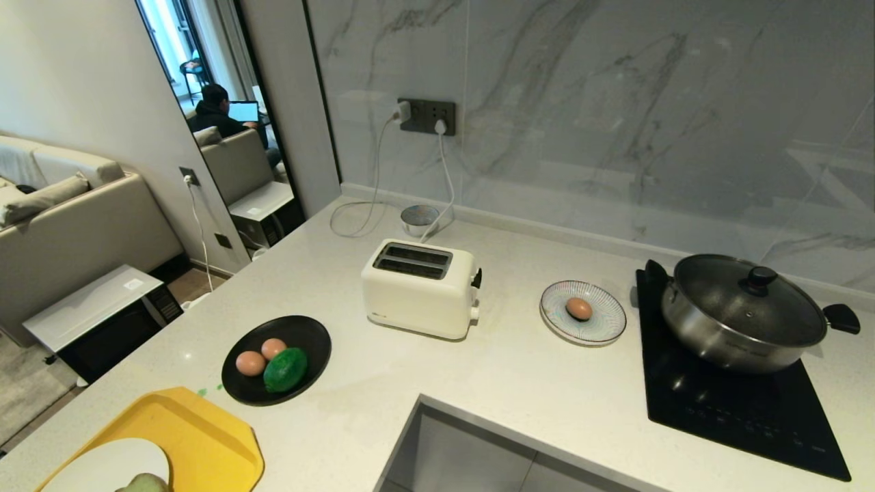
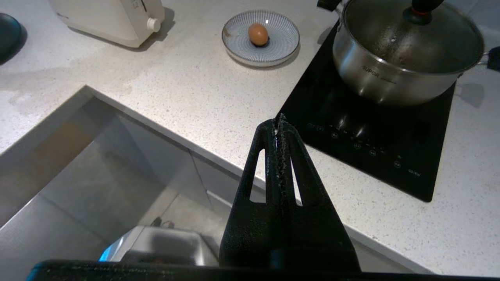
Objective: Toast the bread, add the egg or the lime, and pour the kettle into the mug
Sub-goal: Pick up the egg
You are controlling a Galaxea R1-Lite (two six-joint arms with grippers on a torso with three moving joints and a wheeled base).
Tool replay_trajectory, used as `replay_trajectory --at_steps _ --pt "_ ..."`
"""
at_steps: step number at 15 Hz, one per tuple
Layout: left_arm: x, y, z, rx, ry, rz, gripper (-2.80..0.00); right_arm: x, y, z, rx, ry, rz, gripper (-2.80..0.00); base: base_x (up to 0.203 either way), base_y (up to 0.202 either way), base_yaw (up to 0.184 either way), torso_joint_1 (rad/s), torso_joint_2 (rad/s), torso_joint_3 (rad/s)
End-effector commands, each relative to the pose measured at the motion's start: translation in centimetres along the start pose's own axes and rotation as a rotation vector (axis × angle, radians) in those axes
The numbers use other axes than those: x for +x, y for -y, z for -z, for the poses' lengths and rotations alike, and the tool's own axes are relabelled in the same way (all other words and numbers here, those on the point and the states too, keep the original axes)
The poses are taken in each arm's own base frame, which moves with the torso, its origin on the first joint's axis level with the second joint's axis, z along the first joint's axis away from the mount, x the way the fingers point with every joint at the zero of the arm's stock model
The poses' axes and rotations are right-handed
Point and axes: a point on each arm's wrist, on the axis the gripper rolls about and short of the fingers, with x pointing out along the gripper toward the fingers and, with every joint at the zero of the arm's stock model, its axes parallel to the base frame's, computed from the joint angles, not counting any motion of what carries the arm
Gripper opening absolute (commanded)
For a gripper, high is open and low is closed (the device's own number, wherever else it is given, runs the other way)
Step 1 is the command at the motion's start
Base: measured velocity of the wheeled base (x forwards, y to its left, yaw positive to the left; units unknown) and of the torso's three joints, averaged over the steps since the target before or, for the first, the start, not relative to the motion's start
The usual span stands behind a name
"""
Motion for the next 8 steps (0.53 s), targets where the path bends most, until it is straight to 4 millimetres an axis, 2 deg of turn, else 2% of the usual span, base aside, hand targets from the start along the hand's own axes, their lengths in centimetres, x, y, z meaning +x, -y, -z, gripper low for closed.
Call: replay_trajectory --at_steps 1,4,8 --pt "0.0 0.0 0.0 0.0 0.001 -0.001 -2.8 4.3 0.3 -3.5 0.027 -0.197 -0.008 -2.8 0.0 0.0 0.0 0.0 0.0 0.0" --pt "0.0 0.0 0.0 0.0 0.0 -0.001 -2.8 8.9 0.6 -6.9 0.077 -0.292 -0.022 -2.8 0.0 0.0 0.0 0.0 0.0 0.0" --pt "0.0 0.0 0.0 0.0 0.0 -0.001 -2.8 16.0 0.6 -9.3 0.09 -0.324 -0.074 -2.8 0.0 0.0 0.0 0.0 0.0 0.0"
